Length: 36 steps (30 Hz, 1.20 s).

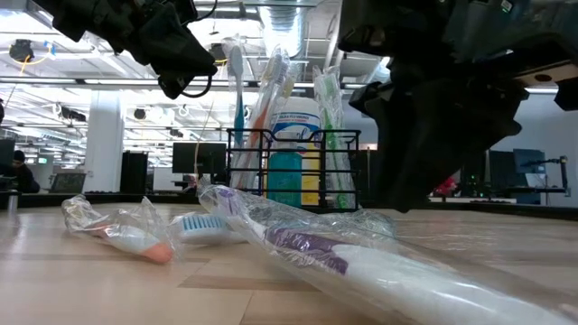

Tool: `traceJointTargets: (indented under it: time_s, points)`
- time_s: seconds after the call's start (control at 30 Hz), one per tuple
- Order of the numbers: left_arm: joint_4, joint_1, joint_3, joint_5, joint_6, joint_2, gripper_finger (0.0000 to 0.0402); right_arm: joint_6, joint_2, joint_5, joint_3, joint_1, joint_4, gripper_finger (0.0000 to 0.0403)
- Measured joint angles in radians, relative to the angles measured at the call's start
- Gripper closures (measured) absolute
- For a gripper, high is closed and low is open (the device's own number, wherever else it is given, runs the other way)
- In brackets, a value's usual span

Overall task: Pick & Place toothbrushing station
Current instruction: Put the green toothbrush into the black mesh organizer

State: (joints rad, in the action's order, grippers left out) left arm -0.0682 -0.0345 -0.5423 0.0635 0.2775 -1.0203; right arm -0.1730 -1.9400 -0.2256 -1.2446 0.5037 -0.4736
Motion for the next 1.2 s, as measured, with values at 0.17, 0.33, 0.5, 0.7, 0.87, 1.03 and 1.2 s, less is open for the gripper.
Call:
traceJointTargets:
  time_s: [0.17, 0.33, 0.5, 0.7, 0.87, 1.03, 1.2]
  points:
    - [0.0, 0.0, 0.0, 0.0, 0.0, 0.0, 0.0339, 0.023, 0.0, 0.0, 0.0, 0.0, 0.017, 0.0296]
    - [0.0, 0.0, 0.001, 0.0, 0.0, 0.0, 0.0341, 0.026, 0.0, 0.0, 0.0, 0.0, 0.021, 0.0296]
    - [0.0, 0.0, 0.001, 0.0, 0.0, 0.0, 0.0341, 0.046, -0.02, 0.029, 0.001, 0.0, 0.084, 0.0296]
    - [0.0, 0.0, 0.001, 0.0, 0.0, 0.0, 0.034, 0.077, -0.051, 0.045, -0.018, 0.002, 0.054, 0.0296]
    - [-0.001, 0.0, 0.001, 0.0, 0.0, 0.0, 0.0341, 0.098, -0.049, 0.044, -0.046, 0.008, 0.065, 0.0296]
    - [-0.001, 0.0, 0.002, 0.0, 0.0, 0.0, 0.0342, 0.106, -0.049, 0.044, -0.048, 0.007, 0.056, 0.0296]
    - [-0.001, 0.0, 0.002, 0.0, 0.0, 0.0, 0.0342, 0.156, -0.049, 0.042, -0.048, 0.006, 0.048, 0.0296]
